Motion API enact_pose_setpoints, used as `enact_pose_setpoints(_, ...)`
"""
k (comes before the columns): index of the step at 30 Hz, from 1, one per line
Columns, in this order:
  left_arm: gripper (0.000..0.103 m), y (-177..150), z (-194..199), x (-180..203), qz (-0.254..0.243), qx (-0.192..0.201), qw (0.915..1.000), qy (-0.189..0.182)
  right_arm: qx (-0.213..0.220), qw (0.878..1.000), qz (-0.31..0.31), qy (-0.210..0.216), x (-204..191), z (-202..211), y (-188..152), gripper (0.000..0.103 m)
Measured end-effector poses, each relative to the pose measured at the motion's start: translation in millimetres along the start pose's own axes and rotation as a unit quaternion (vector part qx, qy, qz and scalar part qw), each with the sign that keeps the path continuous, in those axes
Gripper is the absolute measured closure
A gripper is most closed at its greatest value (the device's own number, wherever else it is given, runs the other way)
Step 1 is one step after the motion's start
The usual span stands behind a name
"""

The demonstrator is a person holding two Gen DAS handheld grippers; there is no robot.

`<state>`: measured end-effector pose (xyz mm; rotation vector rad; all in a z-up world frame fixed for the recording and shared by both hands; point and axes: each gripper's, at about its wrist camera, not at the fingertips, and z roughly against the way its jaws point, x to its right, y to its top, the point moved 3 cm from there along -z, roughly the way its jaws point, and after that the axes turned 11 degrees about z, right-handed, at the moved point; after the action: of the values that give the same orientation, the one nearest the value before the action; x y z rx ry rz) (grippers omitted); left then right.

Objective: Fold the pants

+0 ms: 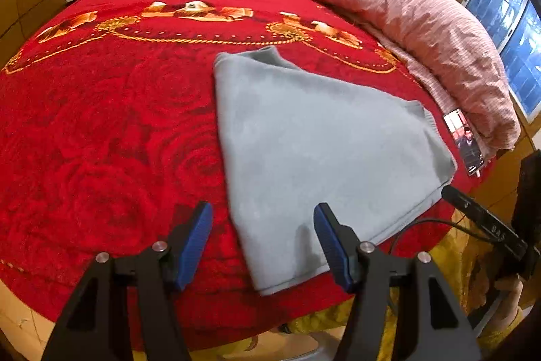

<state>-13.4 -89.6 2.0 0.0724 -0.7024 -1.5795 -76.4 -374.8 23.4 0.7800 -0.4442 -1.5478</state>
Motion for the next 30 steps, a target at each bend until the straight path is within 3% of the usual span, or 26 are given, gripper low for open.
enact_pose_setpoints(6, 0.038, 6.8, -14.9, 5.9, 0.006, -0.009, 0.9999, 0.006, 0.005, 1.000, 0.009, 0.011, -13.5, -1.1, 3.3, 0.062)
enact_pose_setpoints(15, 0.038, 4.1, -27.7, 9.4, -0.002, -0.006, 0.9990, 0.043, -0.019, 0.999, 0.029, 0.014, -24.7, -25.9, -2.4, 0.062)
enact_pose_setpoints(30, 0.036, 0.2, -32.0, 8.3, 0.004, 0.002, 0.9991, 0.042, -0.029, 0.999, 0.045, 0.006, -25.8, -44.2, -13.2, 0.062)
